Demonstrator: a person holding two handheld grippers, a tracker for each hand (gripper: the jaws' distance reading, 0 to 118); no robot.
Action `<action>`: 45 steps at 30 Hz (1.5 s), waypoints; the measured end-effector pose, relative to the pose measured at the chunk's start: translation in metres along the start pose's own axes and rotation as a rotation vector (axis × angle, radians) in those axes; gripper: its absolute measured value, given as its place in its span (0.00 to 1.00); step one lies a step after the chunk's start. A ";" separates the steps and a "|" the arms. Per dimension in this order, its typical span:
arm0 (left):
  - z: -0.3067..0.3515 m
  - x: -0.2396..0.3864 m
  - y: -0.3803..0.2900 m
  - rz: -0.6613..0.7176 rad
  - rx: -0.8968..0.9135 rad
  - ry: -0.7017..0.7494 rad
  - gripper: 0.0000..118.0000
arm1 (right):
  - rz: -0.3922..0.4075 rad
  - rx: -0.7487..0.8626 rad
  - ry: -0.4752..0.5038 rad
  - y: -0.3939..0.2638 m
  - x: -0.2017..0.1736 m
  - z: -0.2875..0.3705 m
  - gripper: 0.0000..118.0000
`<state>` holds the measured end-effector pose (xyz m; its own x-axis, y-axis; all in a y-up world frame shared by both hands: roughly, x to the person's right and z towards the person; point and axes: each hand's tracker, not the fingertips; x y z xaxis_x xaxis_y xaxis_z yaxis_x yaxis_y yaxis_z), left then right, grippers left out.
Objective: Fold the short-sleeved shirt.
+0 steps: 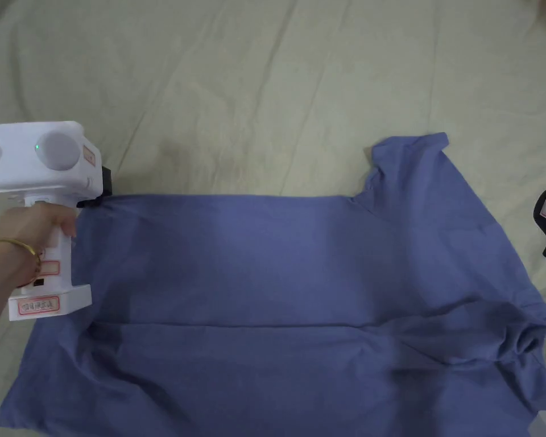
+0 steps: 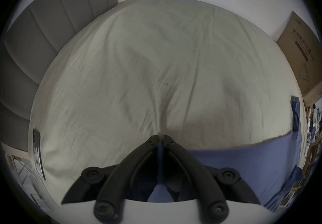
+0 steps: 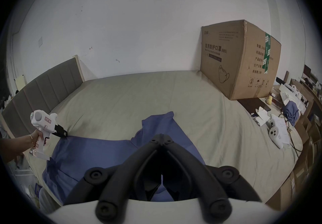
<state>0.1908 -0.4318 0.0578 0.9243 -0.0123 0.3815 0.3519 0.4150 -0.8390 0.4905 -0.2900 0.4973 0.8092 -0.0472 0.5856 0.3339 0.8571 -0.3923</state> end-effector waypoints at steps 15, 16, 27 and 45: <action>0.094 -0.019 -0.026 0.040 0.247 -0.144 0.02 | -0.073 -0.316 0.058 0.051 0.062 -0.136 0.95; 0.095 -0.020 -0.026 0.048 0.248 -0.149 0.02 | -0.079 -0.357 0.044 0.048 0.065 -0.153 0.95; 0.092 -0.011 -0.025 0.054 0.204 -0.133 0.02 | -0.132 -0.636 -0.116 -0.014 0.073 -0.268 0.54; 0.144 -0.057 -0.060 0.141 0.237 -0.213 0.02 | -0.083 -0.359 0.119 0.049 0.086 -0.081 0.00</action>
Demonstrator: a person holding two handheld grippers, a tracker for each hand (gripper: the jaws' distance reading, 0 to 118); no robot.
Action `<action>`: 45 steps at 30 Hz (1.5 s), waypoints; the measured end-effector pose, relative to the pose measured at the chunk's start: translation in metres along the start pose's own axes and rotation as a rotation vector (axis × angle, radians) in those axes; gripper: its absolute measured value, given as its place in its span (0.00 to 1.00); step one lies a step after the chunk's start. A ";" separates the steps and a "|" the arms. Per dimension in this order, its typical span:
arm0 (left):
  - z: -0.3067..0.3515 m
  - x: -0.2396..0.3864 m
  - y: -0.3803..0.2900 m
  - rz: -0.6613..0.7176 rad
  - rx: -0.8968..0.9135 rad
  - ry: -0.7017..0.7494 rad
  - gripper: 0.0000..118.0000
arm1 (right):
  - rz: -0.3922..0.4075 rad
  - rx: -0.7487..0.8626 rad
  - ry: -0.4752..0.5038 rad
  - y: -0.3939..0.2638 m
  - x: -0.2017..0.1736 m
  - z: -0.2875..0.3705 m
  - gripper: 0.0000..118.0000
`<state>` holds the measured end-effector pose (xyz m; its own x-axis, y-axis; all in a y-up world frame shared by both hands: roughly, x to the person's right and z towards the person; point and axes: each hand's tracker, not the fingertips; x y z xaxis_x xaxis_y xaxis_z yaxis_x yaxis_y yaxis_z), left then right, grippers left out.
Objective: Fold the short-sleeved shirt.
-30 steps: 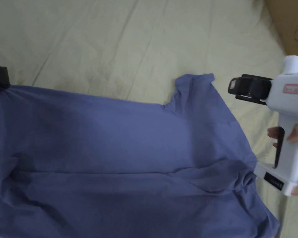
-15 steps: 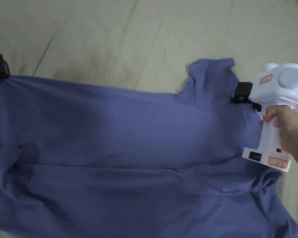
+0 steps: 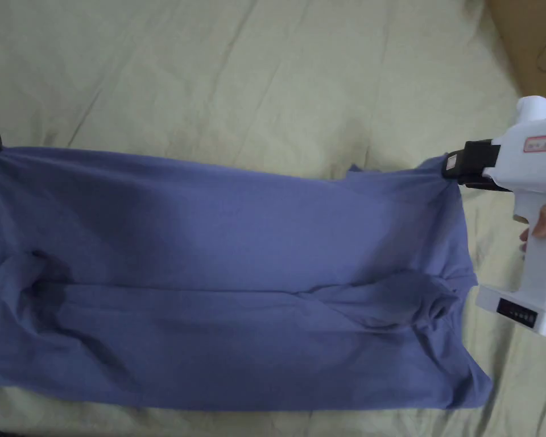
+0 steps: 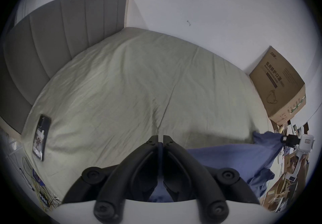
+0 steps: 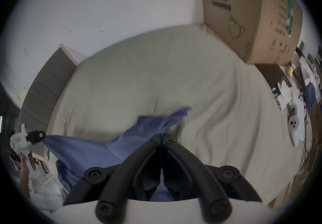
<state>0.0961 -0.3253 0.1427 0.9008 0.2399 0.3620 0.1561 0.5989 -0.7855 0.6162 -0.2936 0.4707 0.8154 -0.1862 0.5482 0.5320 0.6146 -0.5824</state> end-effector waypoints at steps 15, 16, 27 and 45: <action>0.069 -0.052 -0.172 0.044 -0.083 0.128 0.08 | -0.104 0.021 -0.078 -0.201 0.005 0.104 0.01; 0.072 -0.046 -0.183 0.043 -0.100 0.153 0.14 | -0.099 -0.004 -0.107 -0.211 0.005 0.101 0.02; 0.144 0.000 -0.158 -0.094 0.264 0.193 0.84 | 0.009 0.266 -0.175 -0.203 -0.017 0.165 0.86; 0.196 0.096 -0.138 -0.262 0.658 0.003 0.01 | 0.118 0.726 -0.047 -0.165 -0.108 0.208 0.03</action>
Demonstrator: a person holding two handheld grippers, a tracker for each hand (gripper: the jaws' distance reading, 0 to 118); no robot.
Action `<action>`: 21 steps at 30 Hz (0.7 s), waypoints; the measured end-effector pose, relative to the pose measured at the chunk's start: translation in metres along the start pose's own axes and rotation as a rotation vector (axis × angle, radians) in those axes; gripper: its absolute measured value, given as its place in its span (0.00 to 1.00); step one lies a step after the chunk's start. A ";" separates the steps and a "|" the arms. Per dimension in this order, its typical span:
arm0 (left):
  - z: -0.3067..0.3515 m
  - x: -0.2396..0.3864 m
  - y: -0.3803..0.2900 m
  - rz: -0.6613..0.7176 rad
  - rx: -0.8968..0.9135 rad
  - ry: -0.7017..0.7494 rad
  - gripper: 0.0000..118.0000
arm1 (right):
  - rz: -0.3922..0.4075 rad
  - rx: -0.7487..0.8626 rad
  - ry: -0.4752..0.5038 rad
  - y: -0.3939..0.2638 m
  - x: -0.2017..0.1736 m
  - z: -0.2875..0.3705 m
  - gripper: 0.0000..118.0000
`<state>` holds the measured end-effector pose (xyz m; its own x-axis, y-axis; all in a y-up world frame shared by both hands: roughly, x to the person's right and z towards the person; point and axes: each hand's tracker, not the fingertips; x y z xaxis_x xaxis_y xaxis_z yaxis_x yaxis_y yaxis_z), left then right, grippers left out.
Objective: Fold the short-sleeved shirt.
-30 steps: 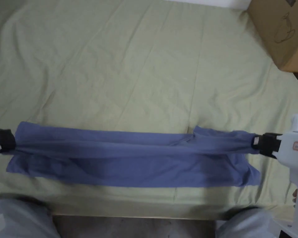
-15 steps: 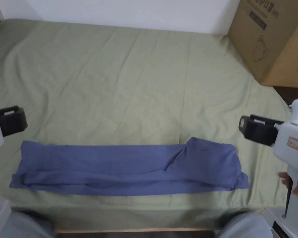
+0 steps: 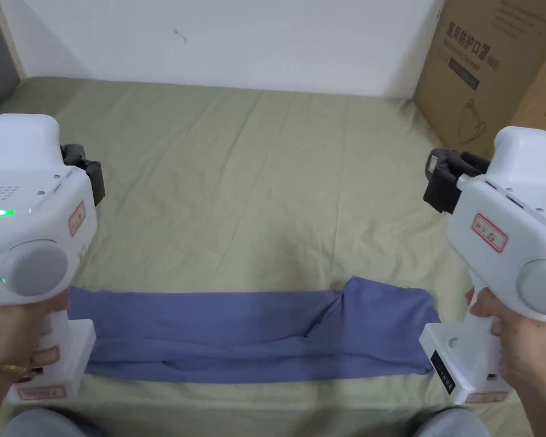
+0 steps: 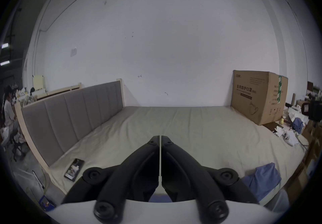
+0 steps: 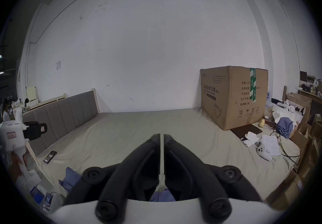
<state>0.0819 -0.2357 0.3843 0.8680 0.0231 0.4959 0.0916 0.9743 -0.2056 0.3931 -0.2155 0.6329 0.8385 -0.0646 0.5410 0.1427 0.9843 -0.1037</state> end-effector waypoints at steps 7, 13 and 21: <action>-0.004 -0.001 -0.008 0.024 -0.066 -0.050 0.00 | -0.004 -0.062 0.018 -0.009 0.002 -0.006 0.00; -0.017 -0.037 -0.008 0.142 -0.217 -0.096 0.05 | 0.002 -0.103 0.028 -0.015 0.002 -0.012 0.00; -0.060 -0.144 -0.077 0.545 -0.525 -0.190 1.00 | -0.001 -0.187 0.026 -0.032 -0.001 -0.027 0.00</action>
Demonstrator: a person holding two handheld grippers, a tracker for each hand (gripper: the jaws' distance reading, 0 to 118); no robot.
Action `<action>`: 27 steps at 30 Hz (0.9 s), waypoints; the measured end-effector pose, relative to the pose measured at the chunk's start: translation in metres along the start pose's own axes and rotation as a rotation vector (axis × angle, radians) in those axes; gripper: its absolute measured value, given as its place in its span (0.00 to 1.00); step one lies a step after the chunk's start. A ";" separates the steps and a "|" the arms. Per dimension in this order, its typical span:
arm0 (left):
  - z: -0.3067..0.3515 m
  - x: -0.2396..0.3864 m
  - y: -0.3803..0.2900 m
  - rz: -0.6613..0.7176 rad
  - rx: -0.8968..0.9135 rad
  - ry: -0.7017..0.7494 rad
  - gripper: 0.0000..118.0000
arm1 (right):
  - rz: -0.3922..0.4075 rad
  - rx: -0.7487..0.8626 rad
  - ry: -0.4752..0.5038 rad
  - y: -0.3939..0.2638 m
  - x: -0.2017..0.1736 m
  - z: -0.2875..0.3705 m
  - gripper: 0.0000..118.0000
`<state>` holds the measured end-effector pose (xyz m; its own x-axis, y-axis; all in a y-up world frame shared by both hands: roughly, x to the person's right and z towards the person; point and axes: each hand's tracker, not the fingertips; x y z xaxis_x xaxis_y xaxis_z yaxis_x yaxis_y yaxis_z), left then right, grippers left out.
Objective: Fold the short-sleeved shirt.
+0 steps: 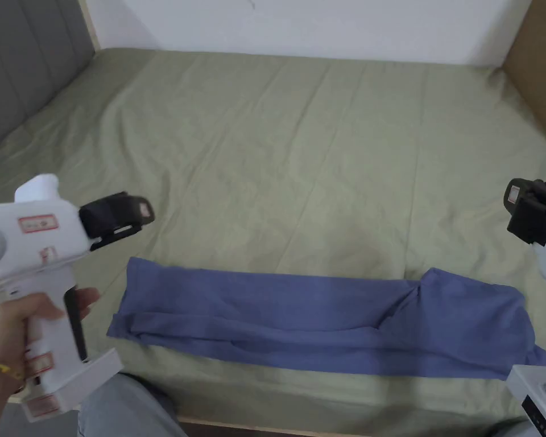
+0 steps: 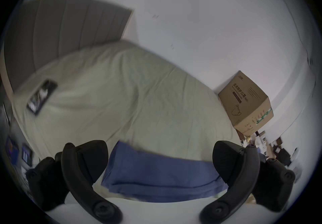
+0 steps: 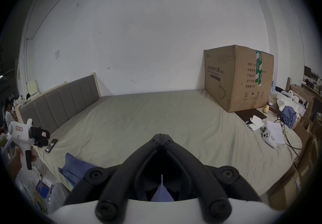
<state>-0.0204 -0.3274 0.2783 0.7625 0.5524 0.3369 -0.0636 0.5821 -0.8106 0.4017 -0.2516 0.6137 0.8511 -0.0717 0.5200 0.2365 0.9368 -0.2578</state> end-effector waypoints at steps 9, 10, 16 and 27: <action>-0.041 -0.085 -0.047 0.298 -0.229 -0.099 1.00 | -0.062 -0.116 -0.006 -0.013 0.005 -0.020 0.00; -0.047 -0.087 -0.051 0.318 -0.254 -0.101 1.00 | -0.068 -0.121 -0.008 -0.013 0.005 -0.021 0.00; -0.056 -0.076 -0.063 0.294 -0.250 -0.092 0.99 | -0.083 -0.144 0.006 -0.013 0.002 -0.022 0.00; -0.069 -0.047 -0.072 0.261 -0.259 0.064 0.07 | -0.076 -0.189 0.019 -0.025 0.001 -0.018 0.00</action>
<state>-0.0077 -0.4366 0.2878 0.7810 0.6194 0.0792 -0.1023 0.2520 -0.9623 0.4052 -0.2808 0.6063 0.8359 -0.1481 0.5286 0.3824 0.8479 -0.3673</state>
